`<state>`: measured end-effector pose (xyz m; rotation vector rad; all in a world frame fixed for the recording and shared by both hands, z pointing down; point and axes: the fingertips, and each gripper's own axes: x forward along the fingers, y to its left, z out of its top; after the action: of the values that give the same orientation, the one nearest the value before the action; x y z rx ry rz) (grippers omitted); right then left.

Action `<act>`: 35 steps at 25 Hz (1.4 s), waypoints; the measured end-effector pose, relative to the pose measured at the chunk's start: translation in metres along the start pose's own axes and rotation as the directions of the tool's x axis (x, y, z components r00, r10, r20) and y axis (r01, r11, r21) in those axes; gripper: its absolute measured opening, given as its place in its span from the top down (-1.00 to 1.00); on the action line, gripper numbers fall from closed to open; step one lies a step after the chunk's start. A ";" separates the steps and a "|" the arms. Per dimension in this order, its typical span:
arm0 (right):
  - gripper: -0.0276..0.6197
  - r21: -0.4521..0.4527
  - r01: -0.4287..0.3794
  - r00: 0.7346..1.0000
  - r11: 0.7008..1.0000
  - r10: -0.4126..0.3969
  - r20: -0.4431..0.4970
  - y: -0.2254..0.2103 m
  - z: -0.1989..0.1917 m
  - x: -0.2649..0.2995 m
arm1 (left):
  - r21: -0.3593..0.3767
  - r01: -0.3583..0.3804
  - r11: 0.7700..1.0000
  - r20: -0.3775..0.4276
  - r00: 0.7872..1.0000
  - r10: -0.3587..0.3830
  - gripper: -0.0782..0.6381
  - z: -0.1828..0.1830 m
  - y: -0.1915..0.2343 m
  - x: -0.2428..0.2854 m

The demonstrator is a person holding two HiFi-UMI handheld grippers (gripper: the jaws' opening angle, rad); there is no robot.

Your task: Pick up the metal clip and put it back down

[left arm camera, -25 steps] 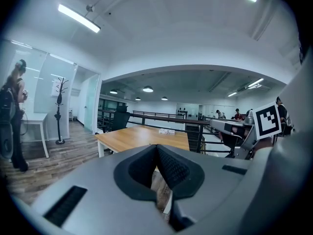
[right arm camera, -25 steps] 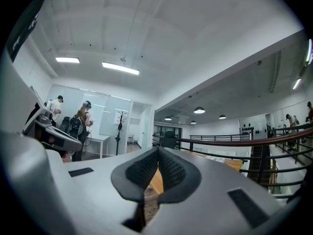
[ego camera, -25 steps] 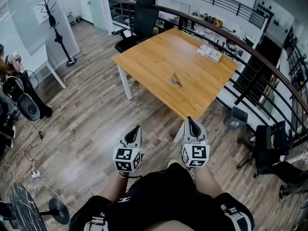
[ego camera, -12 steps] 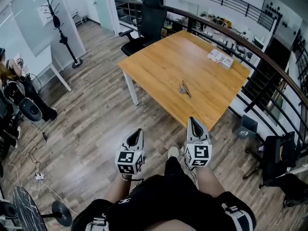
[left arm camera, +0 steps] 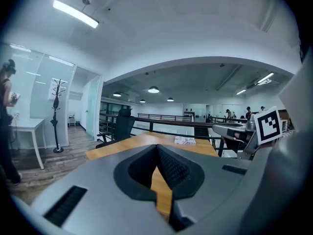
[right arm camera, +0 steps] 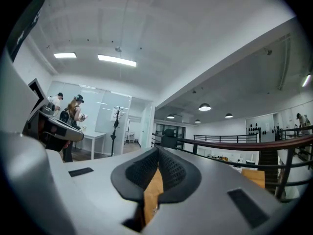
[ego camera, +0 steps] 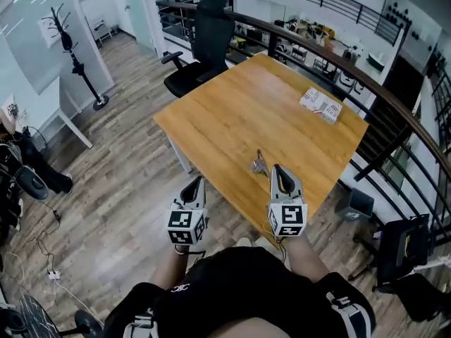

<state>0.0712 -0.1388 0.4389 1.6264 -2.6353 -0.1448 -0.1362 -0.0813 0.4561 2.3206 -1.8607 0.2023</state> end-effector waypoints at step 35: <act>0.09 -0.182 0.022 0.934 0.983 -0.085 -0.347 -0.022 -0.152 0.216 | -0.007 0.117 0.993 -0.122 0.986 -0.117 0.74 -0.008 0.091 0.205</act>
<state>0.0068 -0.3508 0.5844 1.5051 -2.2438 -0.0749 -0.1808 -0.2944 0.5095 2.3511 -1.6629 0.3218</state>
